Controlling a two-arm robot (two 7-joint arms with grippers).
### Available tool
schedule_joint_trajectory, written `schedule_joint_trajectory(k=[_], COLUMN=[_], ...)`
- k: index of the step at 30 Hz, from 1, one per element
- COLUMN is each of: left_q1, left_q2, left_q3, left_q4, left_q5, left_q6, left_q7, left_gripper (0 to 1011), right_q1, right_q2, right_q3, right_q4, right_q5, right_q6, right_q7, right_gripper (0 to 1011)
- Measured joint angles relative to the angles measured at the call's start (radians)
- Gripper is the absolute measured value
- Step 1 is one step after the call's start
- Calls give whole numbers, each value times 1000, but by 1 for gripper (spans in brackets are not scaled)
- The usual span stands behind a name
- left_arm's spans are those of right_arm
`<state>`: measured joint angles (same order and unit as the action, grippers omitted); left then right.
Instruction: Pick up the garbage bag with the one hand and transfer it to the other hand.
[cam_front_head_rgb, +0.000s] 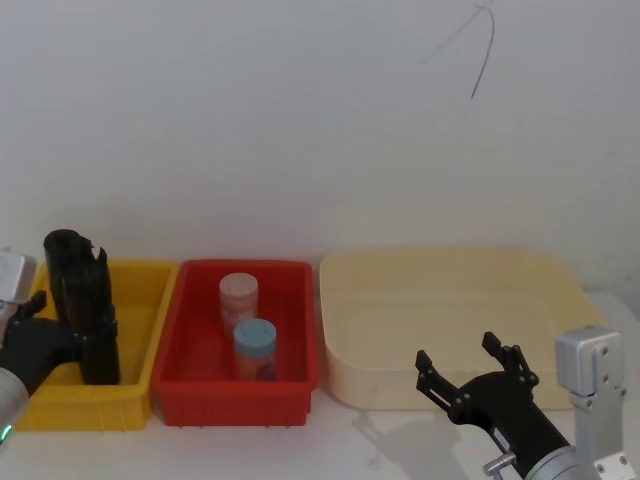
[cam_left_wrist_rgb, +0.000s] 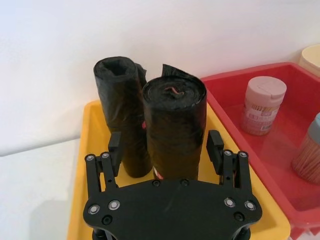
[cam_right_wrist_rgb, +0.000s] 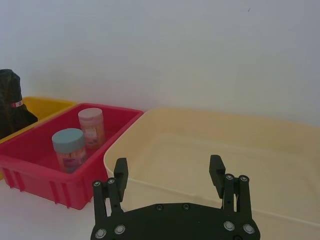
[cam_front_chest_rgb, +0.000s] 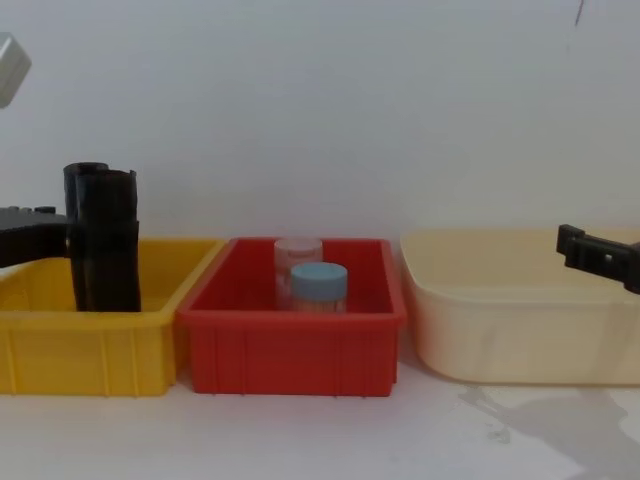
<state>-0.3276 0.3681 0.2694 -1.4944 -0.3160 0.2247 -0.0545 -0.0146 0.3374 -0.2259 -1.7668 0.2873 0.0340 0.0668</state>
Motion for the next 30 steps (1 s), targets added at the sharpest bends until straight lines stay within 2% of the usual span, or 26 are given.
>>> schedule_joint_trajectory(k=[13, 16, 22, 30], left_q1=[-54, -63, -75, -80], left_q2=[-33, -39, -48, -53], left_q3=[13, 16, 24, 31], left_q4=[89, 106, 128, 134], left_q5=[-1, -1, 7, 34], left_q6=[-37, -43, -50, -55], left_q7=[-56, -68, -77, -67], left_gripper=[1000, 968, 843, 603], right_q1=[0, 0, 0, 0], right_q2=[0, 0, 0, 0], right_q3=[0, 0, 0, 0], right_q4=[0, 0, 0, 0], right_q5=[0, 0, 0, 0], right_q6=[0, 0, 0, 0], right_q7=[0, 0, 0, 0], right_gripper=[1001, 1001, 1001, 1001])
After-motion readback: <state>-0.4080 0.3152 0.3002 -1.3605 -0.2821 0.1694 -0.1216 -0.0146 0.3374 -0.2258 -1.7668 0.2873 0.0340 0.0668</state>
